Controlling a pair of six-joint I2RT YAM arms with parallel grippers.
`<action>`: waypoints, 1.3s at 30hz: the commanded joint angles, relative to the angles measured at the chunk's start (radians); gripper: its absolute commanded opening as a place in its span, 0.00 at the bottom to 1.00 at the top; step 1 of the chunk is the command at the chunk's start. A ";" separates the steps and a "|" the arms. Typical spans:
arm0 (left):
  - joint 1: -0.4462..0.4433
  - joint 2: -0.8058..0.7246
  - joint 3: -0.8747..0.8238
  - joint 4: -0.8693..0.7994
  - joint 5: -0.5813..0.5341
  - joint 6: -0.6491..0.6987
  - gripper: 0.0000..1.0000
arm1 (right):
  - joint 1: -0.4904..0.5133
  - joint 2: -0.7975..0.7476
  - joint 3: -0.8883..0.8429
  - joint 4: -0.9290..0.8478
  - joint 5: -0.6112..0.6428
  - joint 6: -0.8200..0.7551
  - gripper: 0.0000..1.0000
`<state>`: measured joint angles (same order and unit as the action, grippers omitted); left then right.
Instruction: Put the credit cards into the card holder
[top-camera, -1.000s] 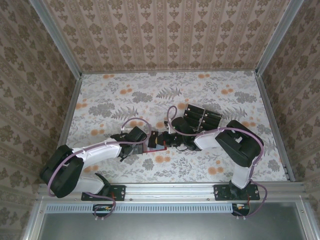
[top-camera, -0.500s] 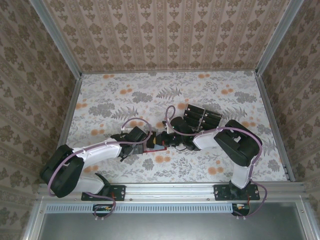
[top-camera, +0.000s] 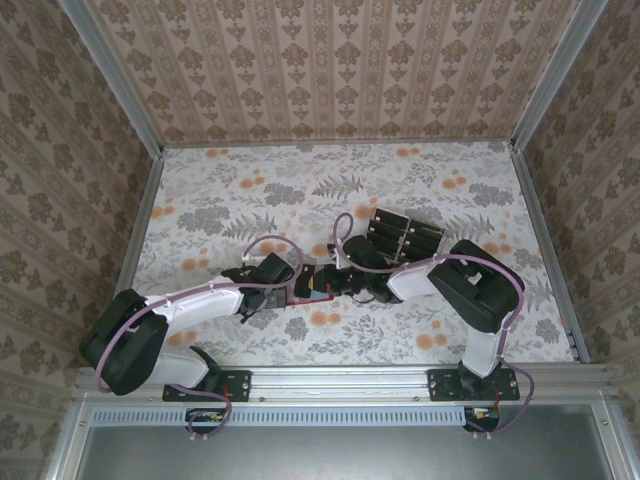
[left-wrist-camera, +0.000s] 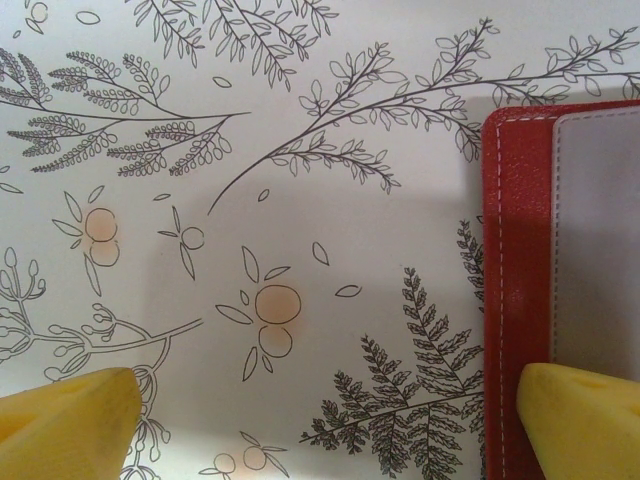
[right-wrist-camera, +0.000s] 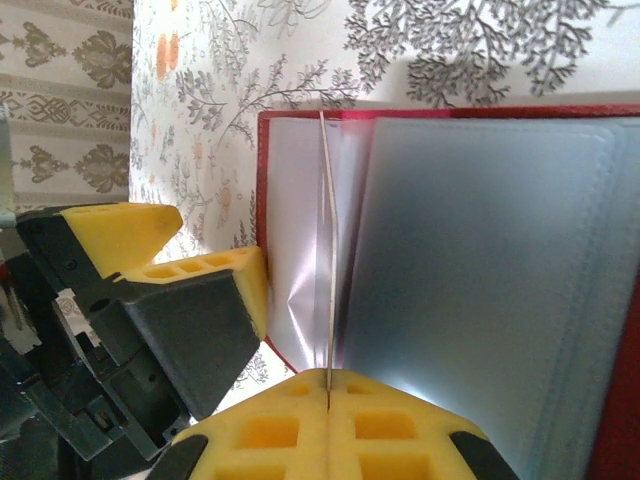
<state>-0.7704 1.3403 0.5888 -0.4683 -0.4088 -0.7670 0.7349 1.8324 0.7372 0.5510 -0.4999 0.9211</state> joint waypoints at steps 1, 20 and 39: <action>0.007 0.007 -0.015 -0.027 -0.015 -0.015 1.00 | -0.010 0.013 -0.032 0.028 0.036 0.027 0.00; 0.006 0.008 -0.014 -0.026 -0.015 -0.012 1.00 | -0.017 0.055 -0.008 0.004 -0.033 0.017 0.00; 0.008 0.011 -0.012 -0.019 -0.013 -0.005 1.00 | -0.060 0.069 0.087 -0.202 -0.152 -0.088 0.00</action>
<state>-0.7704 1.3403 0.5888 -0.4683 -0.4091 -0.7670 0.6811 1.8751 0.8021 0.4332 -0.6174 0.8719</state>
